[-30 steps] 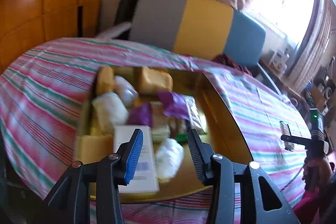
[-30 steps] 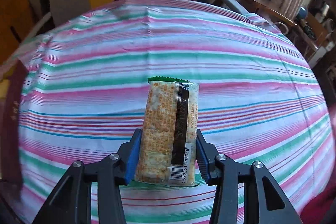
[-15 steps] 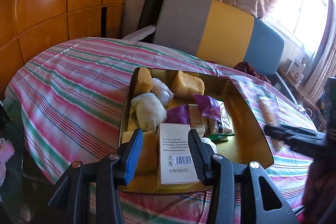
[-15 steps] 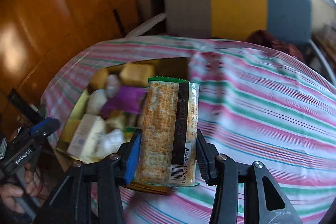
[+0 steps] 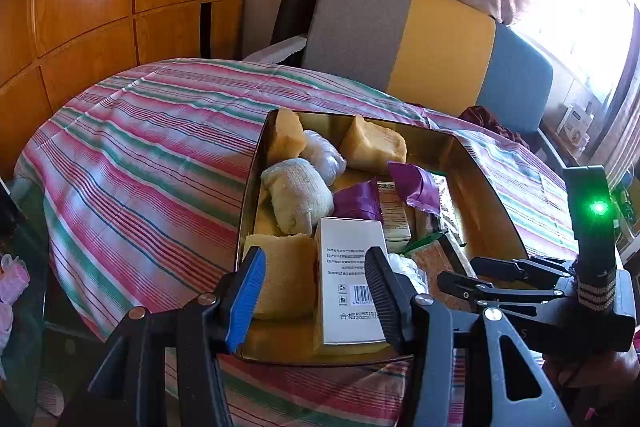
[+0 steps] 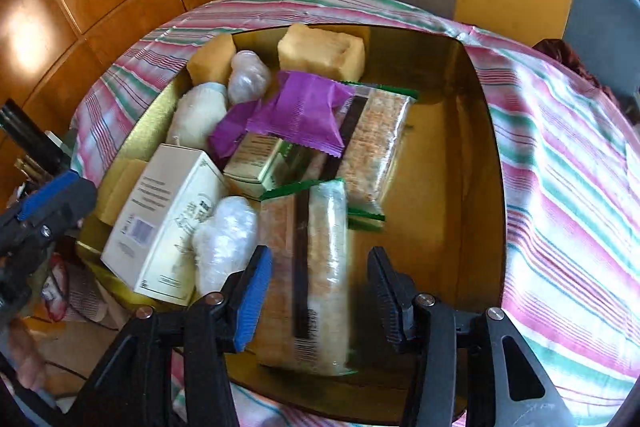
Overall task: Organize objects
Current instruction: 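Lower the cracker bar into the gold tray and open the right tool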
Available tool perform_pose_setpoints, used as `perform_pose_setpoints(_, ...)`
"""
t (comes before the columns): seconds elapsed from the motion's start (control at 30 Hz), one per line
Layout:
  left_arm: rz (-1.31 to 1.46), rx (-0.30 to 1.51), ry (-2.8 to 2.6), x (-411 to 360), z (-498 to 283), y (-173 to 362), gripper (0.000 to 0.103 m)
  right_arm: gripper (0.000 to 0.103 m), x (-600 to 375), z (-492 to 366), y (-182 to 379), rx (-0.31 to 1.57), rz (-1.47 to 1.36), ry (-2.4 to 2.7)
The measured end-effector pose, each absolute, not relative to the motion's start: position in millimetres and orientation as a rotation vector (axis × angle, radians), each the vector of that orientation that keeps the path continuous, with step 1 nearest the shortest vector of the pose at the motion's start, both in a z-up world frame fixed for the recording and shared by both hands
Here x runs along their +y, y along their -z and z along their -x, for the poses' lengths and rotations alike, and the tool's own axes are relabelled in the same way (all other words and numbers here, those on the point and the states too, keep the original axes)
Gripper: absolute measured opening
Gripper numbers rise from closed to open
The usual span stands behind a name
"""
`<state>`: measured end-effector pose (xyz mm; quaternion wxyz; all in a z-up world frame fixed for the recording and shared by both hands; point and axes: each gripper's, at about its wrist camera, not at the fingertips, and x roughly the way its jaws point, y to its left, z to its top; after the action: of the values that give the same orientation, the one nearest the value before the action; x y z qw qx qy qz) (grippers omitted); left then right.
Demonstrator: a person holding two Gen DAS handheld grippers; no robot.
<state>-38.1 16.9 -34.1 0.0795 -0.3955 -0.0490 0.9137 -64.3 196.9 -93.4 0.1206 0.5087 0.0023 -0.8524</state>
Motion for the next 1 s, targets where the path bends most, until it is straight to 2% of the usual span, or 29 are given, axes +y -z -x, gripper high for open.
perform_pose_setpoints(0.1,1.181,-0.139,-2.746,17,38,32,0.053,0.05,195,64,95,0.039,-1.47,2.507)
perform_pose_setpoints(0.17,1.173,-0.133,-2.765,17,36,29,0.06,0.049,195,61,93,0.055,-1.472,2.518)
perform_pose_setpoints(0.37,1.13,-0.103,-2.827,18,32,18,0.066,0.051,200,54,83,-0.027,-1.433,2.536)
perform_pose_setpoints(0.63,1.105,-0.099,-2.859,18,26,10,0.068,0.073,199,35,65,-0.058,-1.349,2.624)
perform_pose_setpoints(1.0,1.083,-0.029,-2.921,31,14,3,0.069,0.086,201,9,47,0.038,-1.246,2.796)
